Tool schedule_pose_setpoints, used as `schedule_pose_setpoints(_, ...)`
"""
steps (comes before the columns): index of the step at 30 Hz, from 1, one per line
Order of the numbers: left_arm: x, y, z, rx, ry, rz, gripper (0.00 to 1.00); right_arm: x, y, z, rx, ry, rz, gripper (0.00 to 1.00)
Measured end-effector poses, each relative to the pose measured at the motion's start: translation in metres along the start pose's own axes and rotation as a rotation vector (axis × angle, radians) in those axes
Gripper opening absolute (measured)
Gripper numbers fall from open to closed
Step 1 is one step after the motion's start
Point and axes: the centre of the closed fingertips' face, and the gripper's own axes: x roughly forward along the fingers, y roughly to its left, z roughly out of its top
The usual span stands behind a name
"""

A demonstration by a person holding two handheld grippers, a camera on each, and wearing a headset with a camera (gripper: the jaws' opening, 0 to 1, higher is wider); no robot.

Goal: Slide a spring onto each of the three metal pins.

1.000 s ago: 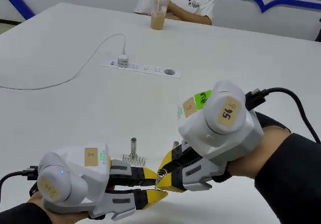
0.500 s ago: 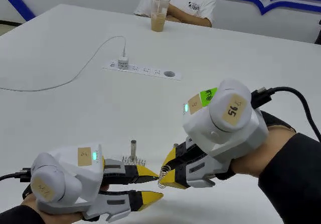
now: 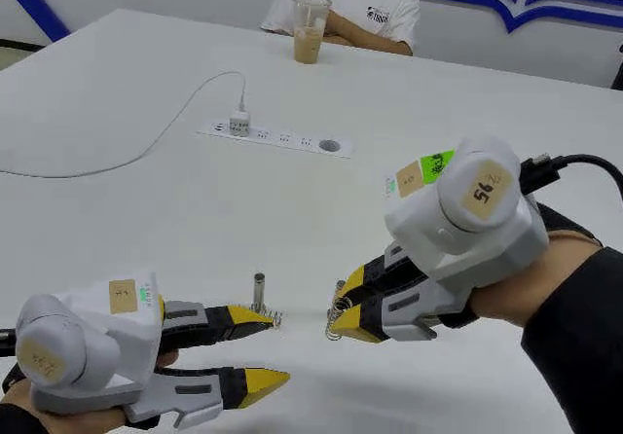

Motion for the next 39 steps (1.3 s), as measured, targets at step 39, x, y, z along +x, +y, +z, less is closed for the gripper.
schedule_pose_setpoints(39, -0.017, 0.02, -0.009, -0.074, -0.004, 0.095, 0.47, 0.014, -0.069, -0.016, 0.127, -0.02, -0.119, 0.12)
